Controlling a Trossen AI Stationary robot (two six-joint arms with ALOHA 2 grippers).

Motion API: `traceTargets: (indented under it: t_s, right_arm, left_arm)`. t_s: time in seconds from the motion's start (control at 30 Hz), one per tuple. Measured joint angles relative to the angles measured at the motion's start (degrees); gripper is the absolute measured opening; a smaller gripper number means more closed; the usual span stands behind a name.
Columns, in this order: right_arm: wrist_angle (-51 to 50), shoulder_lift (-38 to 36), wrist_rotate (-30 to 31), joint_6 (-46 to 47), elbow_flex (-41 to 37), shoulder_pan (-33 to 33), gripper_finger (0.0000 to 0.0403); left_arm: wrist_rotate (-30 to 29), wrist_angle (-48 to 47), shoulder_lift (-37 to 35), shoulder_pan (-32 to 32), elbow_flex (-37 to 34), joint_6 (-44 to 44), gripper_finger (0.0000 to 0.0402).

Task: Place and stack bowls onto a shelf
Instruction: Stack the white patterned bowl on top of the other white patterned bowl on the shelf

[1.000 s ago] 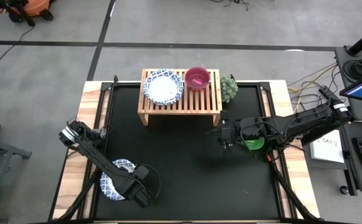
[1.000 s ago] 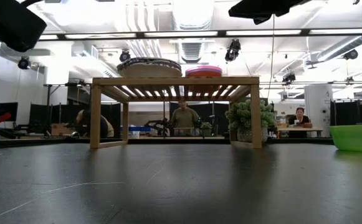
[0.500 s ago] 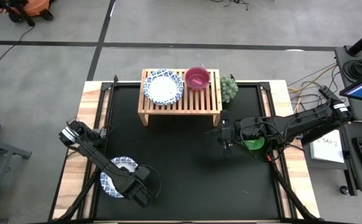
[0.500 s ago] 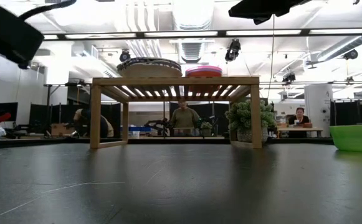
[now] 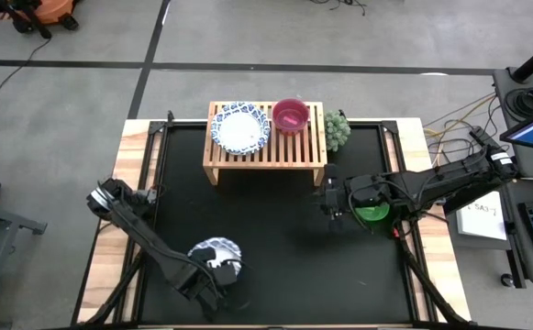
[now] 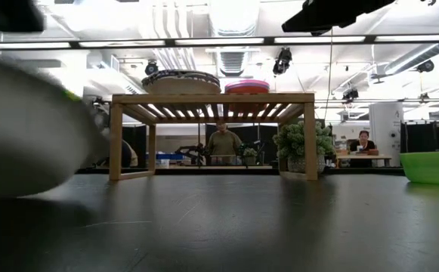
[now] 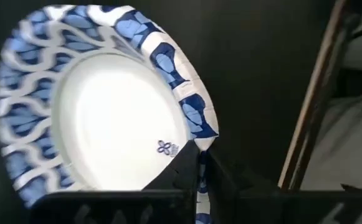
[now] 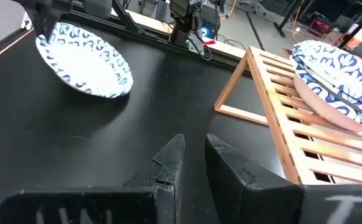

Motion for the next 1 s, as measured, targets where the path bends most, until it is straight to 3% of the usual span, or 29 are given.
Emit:
traceTargets:
  t_s: [0.33,0.67,0.9,1.0]
  right_arm:
    - [0.0,0.0,0.0,-0.2,0.0,0.0,0.0054]
    - [0.0,-0.1,0.0,-0.3,0.0,0.0,0.0054]
    - [-0.5,-0.1,-0.2,-0.3,0.0,0.0,0.0054]
    - [-0.5,-0.1,-0.2,-0.3,0.0,0.0,0.0054]
  left_arm:
    - [-16.2,-8.3,0.0,0.8,10.3,14.7,0.0]
    - [-36.7,-13.7,0.0,5.0,22.6,39.6,0.0]
    - [-45.8,-23.2,-0.1,11.1,27.3,47.0,0.0]
    - [-46.3,-25.8,-0.4,15.5,28.4,48.0,0.0]
